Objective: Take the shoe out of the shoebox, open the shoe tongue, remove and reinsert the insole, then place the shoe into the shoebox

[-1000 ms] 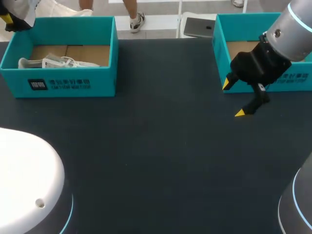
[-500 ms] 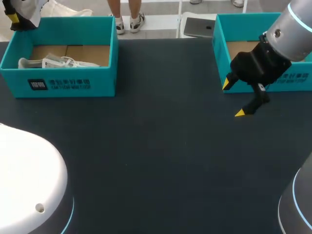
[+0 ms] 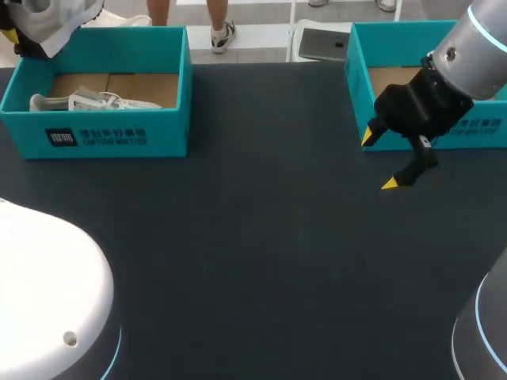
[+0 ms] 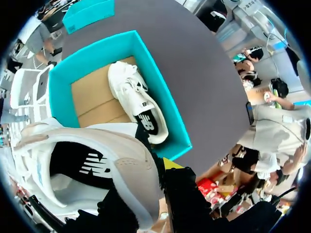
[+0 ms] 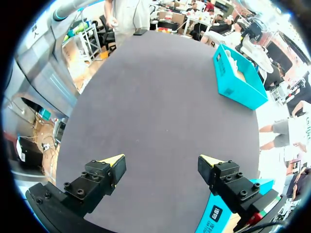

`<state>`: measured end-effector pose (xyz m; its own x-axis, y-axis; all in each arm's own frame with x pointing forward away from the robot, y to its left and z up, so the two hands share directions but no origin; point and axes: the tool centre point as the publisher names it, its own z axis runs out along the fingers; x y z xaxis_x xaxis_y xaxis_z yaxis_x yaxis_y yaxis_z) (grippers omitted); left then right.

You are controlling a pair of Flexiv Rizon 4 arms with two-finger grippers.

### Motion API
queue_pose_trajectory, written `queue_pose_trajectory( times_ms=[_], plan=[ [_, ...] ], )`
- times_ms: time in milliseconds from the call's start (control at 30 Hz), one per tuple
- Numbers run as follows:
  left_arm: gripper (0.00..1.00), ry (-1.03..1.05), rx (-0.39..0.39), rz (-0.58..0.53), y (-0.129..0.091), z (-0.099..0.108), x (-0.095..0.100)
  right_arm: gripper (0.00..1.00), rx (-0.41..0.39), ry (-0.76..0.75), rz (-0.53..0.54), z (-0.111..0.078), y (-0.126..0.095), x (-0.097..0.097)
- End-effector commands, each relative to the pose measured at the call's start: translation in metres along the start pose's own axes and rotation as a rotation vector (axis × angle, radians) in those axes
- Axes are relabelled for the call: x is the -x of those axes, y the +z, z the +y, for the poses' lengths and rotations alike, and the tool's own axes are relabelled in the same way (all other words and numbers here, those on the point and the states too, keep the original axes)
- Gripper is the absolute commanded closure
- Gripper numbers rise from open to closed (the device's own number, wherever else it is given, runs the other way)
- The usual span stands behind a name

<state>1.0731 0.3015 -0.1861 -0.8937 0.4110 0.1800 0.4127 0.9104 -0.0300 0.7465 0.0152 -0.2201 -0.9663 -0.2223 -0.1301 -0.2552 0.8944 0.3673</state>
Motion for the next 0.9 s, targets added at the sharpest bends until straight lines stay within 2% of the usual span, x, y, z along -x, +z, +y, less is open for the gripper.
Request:
queue_pose_trajectory(
  times_ms=[33, 233, 900],
  plan=[
    [1.00, 1.051, 0.364, 0.200, -0.012, 0.016, 0.018, 0.00, -0.004, 0.001, -0.001, 0.000, 0.001, 0.000],
    [1.00, 1.360, 0.474, 0.184, -0.019, 0.028, 0.007, 0.00, -0.004, 0.001, -0.001, 0.000, 0.001, 0.000],
    [1.00, 1.341, 0.476, 0.172, -0.019, 0.029, 0.007, 0.00, -0.004, 0.001, -0.001, 0.000, 0.001, 0.000]
  ],
)
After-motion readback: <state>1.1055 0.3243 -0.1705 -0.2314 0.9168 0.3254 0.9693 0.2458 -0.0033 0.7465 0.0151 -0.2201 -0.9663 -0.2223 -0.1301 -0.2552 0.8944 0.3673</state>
